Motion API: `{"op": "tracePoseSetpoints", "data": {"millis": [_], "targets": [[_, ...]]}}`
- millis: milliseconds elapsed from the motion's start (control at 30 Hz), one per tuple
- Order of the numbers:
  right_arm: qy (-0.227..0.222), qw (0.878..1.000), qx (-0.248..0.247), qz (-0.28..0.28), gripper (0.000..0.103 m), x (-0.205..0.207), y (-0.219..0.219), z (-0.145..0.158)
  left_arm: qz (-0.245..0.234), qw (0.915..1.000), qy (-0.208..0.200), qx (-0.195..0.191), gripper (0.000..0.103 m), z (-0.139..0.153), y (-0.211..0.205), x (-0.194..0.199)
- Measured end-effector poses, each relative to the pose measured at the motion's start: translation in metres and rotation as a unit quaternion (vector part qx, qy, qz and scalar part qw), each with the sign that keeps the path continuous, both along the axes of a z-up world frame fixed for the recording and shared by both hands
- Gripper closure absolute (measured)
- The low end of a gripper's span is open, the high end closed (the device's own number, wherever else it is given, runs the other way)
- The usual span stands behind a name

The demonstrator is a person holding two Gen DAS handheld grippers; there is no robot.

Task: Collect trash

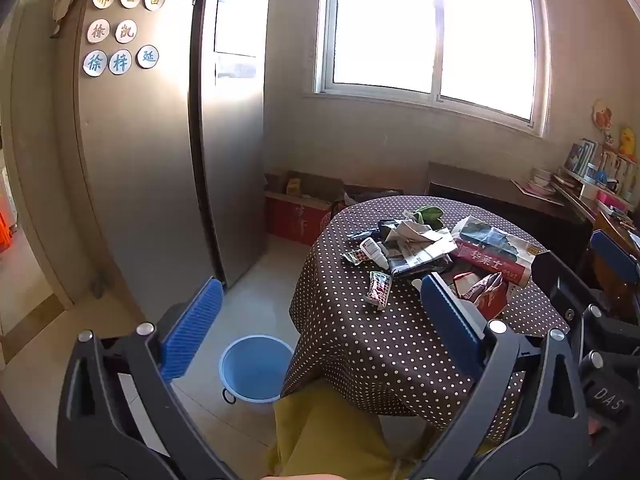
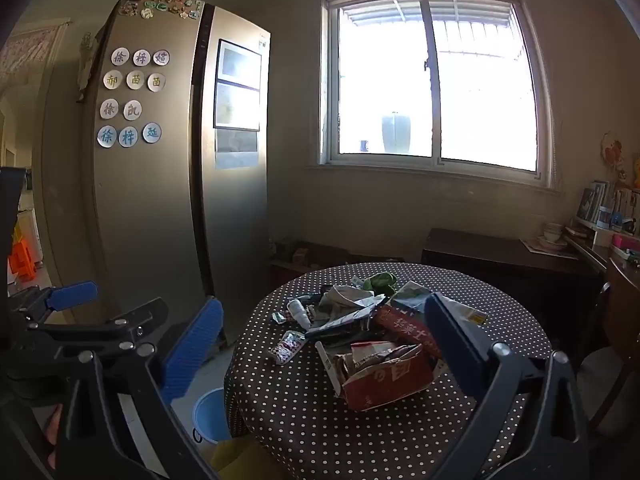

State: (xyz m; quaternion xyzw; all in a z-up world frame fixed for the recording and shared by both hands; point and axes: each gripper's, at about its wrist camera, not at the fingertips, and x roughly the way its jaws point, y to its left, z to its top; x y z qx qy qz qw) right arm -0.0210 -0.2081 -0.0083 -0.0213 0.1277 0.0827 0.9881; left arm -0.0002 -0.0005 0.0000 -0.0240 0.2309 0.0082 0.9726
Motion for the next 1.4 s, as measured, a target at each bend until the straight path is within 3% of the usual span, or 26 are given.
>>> {"op": "tracePoseSetpoints", "data": {"millis": [433,1400], "targets": [[-0.005,1.000,0.003,-0.001,0.004,-0.003,-0.001,-0.001,0.001,1.0000,-0.004,0.002,0.006,0.010,0.003,0.001],[0.016,1.000,0.015,0.010,0.004,0.004,-0.006,-0.004,0.001,0.9998,-0.008,0.016,0.006,-0.002,-0.007,0.004]]}}
